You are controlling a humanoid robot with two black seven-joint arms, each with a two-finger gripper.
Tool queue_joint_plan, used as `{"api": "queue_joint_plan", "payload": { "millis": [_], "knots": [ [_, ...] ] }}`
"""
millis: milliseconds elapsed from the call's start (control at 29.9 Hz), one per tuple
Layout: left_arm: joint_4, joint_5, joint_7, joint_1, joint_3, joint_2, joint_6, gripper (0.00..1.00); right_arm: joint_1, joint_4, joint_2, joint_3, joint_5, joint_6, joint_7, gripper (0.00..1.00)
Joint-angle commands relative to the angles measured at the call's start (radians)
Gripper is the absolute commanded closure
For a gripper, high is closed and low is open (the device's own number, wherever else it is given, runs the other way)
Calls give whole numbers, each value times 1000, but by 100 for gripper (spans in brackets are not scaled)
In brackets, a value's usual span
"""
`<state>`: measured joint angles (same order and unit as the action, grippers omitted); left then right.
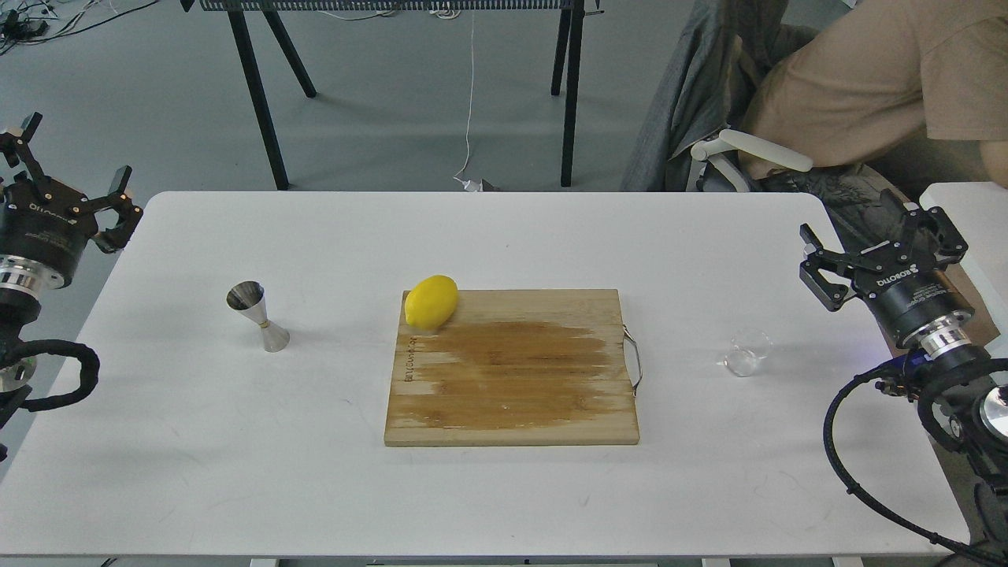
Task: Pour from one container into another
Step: 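Move the left gripper down toward the metal jigger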
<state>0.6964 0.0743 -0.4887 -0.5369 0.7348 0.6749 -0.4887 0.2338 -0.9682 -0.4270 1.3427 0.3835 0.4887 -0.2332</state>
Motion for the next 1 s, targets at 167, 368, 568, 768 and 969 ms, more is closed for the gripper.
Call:
{"api": "queue_joint_plan", "payload": {
  "millis": [167,368,568,768,969],
  "knots": [
    [-6,7,0,-2,14,-12,0,0,1,2,2,0,0,0,0,1],
    [-47,-5,0,-3,17,-20,0,0,-1,0,4,7,0,0,0,1],
    [-48,-269,0,-100,23,47,0,0,-4,-1,-4,10,2,0,0,1],
    [3,-716,0,-207,28,72,0,0,-5,-7,-2,10,3,0,0,1],
    [262,-1020,0,-203,17,120,0,0,-8,-6,-4,10,3,0,0,1]
  ]
}}
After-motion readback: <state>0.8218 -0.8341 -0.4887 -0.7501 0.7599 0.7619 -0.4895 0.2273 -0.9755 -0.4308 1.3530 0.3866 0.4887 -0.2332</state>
